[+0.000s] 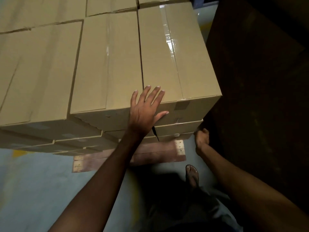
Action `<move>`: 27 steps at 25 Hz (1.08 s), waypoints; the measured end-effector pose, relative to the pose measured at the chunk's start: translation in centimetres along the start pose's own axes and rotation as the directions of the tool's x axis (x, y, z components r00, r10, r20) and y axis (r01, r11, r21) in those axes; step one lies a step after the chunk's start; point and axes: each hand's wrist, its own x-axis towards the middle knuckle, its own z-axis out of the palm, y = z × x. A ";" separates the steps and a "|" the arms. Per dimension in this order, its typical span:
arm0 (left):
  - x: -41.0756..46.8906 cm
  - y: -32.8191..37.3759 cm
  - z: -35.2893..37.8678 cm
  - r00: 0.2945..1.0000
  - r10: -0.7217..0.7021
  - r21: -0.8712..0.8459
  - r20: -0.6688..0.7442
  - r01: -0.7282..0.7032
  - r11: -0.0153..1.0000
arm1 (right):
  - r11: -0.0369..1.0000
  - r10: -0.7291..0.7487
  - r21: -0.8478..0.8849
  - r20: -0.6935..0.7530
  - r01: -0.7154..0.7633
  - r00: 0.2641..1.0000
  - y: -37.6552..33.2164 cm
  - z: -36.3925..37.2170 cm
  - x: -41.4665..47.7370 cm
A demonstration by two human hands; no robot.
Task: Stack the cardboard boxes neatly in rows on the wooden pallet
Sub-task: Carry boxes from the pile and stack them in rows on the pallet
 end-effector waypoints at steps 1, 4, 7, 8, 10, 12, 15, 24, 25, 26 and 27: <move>0.3 0.3 0.2 0.999 0.000 0.002 -0.035 0.000 1.000 | 1.000 -0.016 0.011 0.024 0.016 1.000 0.2 0.0 0.9; 0.8 0.5 0.7 0.993 -0.021 -0.006 -0.116 0.021 1.000 | 0.998 -0.063 0.000 0.128 0.064 0.990 -1.0 -0.7 3.5; 1.1 0.1 0.6 0.990 -0.040 -0.034 -0.133 0.036 0.999 | 0.995 -0.103 0.033 0.188 0.098 0.977 -2.1 0.5 4.3; 1.2 -0.1 0.5 0.989 -0.053 -0.051 -0.136 0.046 0.998 | 0.993 -0.114 0.049 0.175 0.107 0.978 -2.2 1.3 3.9; 1.2 -0.3 0.7 0.988 -0.071 -0.068 -0.138 0.062 0.996 | 0.992 -0.123 0.030 0.144 0.120 0.982 -1.8 2.5 3.1; 1.2 -0.2 0.8 0.989 -0.051 -0.067 -0.141 0.042 0.997 | 0.994 -0.110 0.016 0.149 0.109 0.983 -1.4 2.4 2.9; 1.0 0.1 1.2 0.988 -0.025 -0.053 -0.155 0.017 0.998 | 0.996 -0.084 0.006 0.160 0.084 0.984 -1.7 1.9 3.4; 0.7 -1.5 -0.6 0.996 -0.048 -0.235 -0.072 0.030 0.972 | 0.936 -0.140 0.248 -0.391 0.250 0.910 -8.2 -1.1 -2.8; 0.6 -2.0 -0.9 0.997 -0.071 -0.229 -0.019 0.065 0.971 | 0.909 -0.220 0.245 -0.402 0.336 0.889 -9.5 -1.7 -4.1; 0.4 -2.9 -1.3 0.995 -0.092 -0.200 0.045 0.099 0.975 | 0.870 -0.304 0.264 -0.381 0.418 0.873 -10.8 -2.1 -5.4; 0.1 -3.9 -1.6 0.989 -0.098 -0.171 0.107 0.115 0.978 | 0.832 -0.375 0.279 -0.353 0.479 0.857 -12.2 -2.4 -6.7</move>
